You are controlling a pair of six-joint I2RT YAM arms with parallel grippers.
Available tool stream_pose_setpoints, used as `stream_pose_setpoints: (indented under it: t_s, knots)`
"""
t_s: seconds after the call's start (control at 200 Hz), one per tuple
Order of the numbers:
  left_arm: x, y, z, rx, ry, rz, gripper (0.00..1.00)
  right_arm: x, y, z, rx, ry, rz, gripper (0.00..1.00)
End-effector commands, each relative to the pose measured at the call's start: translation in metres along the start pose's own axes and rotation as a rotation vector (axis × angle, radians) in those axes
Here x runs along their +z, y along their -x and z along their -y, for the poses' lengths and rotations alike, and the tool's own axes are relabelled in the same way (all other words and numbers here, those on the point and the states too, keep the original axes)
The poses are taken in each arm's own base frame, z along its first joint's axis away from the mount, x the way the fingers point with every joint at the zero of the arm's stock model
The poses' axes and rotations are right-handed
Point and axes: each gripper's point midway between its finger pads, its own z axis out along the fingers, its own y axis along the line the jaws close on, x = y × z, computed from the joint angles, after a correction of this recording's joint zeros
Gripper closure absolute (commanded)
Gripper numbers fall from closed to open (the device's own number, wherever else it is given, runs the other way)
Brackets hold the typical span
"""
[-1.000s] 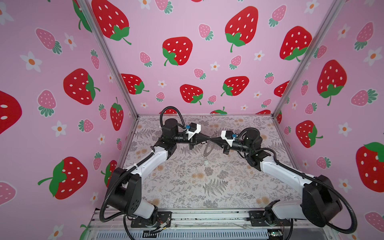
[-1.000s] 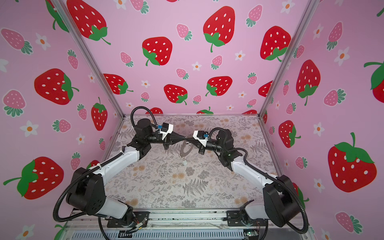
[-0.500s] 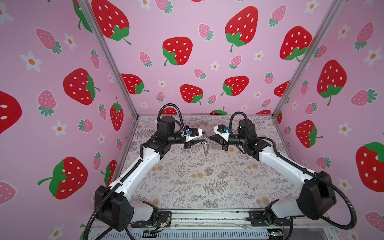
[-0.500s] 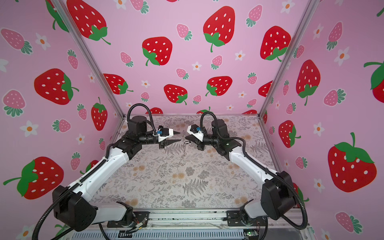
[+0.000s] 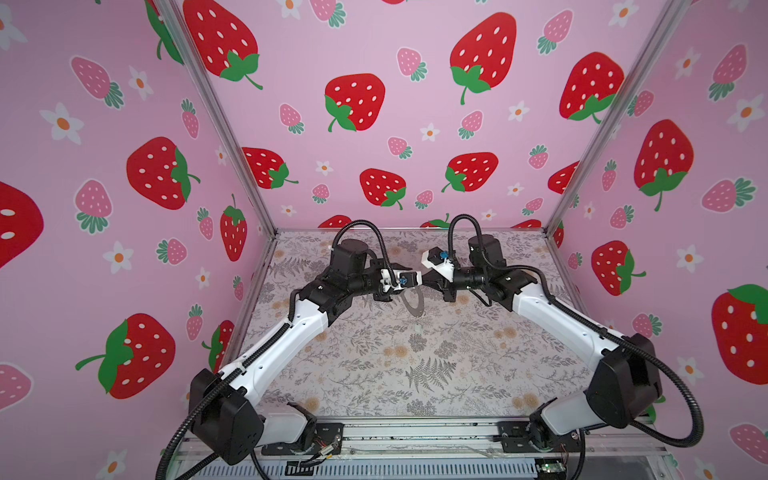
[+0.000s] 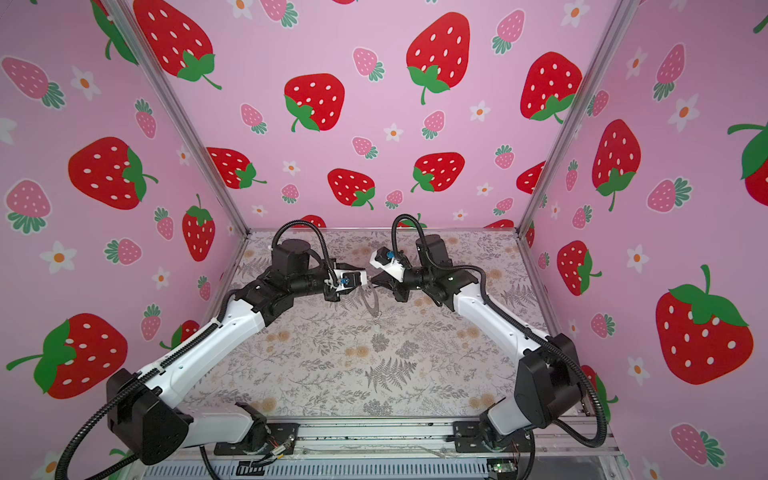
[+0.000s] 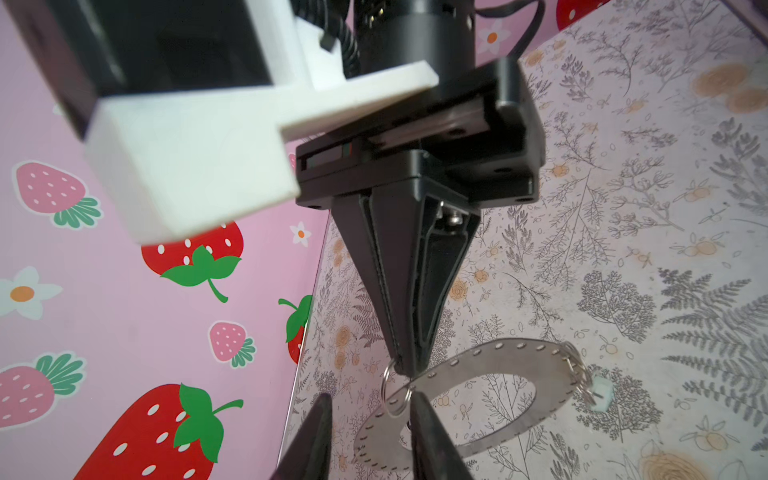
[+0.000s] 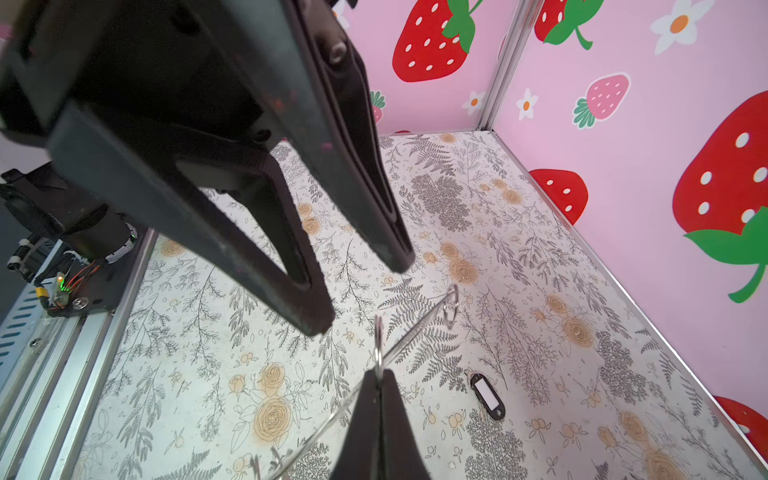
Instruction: Put the keys on the keyring
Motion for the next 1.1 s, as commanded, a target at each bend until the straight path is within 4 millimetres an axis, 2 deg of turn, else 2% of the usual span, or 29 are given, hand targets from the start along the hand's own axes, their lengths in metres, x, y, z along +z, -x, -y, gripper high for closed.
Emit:
stream_pose_setpoints:
  t_s: [0.0,0.25,0.425,0.66,0.8,0.825,0.97,0.995,1.095]
  knots:
    - [0.000,0.005,-0.004,0.050,-0.002,-0.002,0.69,-0.002,0.012,-0.003,-0.033,0.017,0.015,1.00]
    - [0.006,0.004,0.006,0.037,-0.060,-0.004,0.73,-0.001,0.017,-0.006,-0.042,0.022,0.028,1.00]
    - [0.009,0.003,0.004,0.031,-0.059,-0.016,0.75,0.001,0.017,-0.010,-0.047,0.031,0.024,1.00]
    - [0.011,0.004,0.005,0.025,-0.072,-0.016,0.86,0.004,0.013,-0.013,-0.075,0.020,-0.001,1.00]
    - [0.012,0.000,0.009,0.010,-0.096,-0.029,0.93,0.001,0.019,-0.012,-0.109,-0.003,0.015,1.00]
    - [0.013,-0.001,0.011,0.005,-0.104,-0.033,1.00,0.000,0.019,-0.011,-0.113,-0.013,0.018,1.00]
    - [0.015,-0.002,0.014,-0.051,-0.141,-0.021,1.00,-0.009,0.032,-0.007,-0.153,-0.086,0.081,1.00]
    - [0.014,0.000,0.013,-0.069,-0.142,-0.005,1.00,-0.011,0.033,-0.006,-0.164,-0.101,0.090,0.98]
    - [0.006,0.008,0.000,-0.184,-0.119,0.106,1.00,-0.021,0.032,0.001,-0.196,-0.192,0.091,0.78]
